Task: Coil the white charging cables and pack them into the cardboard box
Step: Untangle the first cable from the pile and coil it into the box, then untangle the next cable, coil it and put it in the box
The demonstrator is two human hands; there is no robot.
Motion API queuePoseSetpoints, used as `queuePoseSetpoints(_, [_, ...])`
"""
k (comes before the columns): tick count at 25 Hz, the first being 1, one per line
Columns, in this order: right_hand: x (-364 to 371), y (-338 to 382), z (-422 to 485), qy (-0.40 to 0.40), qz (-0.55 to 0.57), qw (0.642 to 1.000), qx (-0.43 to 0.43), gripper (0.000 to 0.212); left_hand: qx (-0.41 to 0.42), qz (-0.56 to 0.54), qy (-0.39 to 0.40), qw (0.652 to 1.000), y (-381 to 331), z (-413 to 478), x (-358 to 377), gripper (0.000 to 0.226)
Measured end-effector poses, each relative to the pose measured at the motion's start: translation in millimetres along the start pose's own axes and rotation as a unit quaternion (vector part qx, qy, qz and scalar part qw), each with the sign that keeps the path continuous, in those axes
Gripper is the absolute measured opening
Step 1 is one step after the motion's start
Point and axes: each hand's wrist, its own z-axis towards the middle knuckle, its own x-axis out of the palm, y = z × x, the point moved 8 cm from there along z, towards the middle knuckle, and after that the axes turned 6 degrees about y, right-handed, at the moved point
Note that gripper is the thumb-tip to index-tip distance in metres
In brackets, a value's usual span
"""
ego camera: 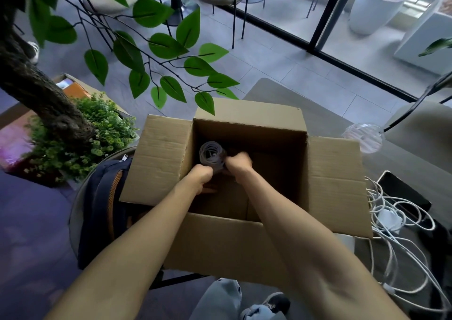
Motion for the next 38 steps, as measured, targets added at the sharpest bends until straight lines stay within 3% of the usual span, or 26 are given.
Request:
queuePoseSetpoints(3, [-15, 6, -14, -0.005, 0.029, 0.999, -0.045, 0.037, 0.058, 0.161, -0.054, 0.984, -12, -17, -8, 0.029])
queuePoseSetpoints(5, [-28, 11, -28, 0.009, 0.057, 0.995, -0.082, 0.034, 0.109, 0.283, -0.081, 0.949, -29, -34, -3, 0.024])
queuePoseSetpoints(7, [-49, 15, -54, 0.016, 0.063, 0.989, -0.134, 0.034, 0.178, 0.34, -0.089, 0.919, -47, -55, 15, 0.024])
queuePoseSetpoints(13, [-157, 12, -139, -0.041, 0.024, 0.963, -0.265, 0.024, 0.364, 0.336, 0.01, 0.868, -86, -126, 129, 0.015])
queuePoseSetpoints(18, [-276, -53, -183, -0.122, 0.052, 0.958, -0.253, 0.022, 0.459, 0.308, 0.152, 0.819, -85, -196, 257, 0.013])
queuePoseSetpoints(23, [-344, -144, -204, -0.192, 0.043, 0.961, -0.194, 0.018, 0.444, 0.314, 0.235, 0.806, -48, -220, 352, 0.016])
queuePoseSetpoints(25, [-349, -183, -202, -0.177, 0.019, 0.971, -0.159, 0.02, 0.377, 0.431, 0.276, 0.772, -8, -204, 384, 0.019])
queuePoseSetpoints(27, [-345, -216, -198, -0.159, -0.011, 0.979, -0.129, 0.02, 0.302, 0.555, 0.231, 0.74, 30, -173, 394, 0.027])
queuePoseSetpoints(30, [-339, -247, -193, -0.148, -0.021, 0.982, -0.114, 0.018, 0.239, 0.544, 0.065, 0.802, 53, -128, 379, 0.062])
queuePoseSetpoints(32, [-336, -257, -190, -0.146, -0.041, 0.982, -0.115, 0.018, 0.236, 0.506, 0.015, 0.829, 61, -113, 377, 0.08])
queuePoseSetpoints(35, [-334, -266, -186, -0.125, -0.084, 0.981, -0.124, 0.021, 0.221, 0.462, -0.009, 0.859, 68, -97, 387, 0.091])
queuePoseSetpoints(38, [-337, -262, -188, -0.119, -0.117, 0.976, -0.143, 0.026, 0.174, 0.447, 0.019, 0.877, 71, -91, 394, 0.083])
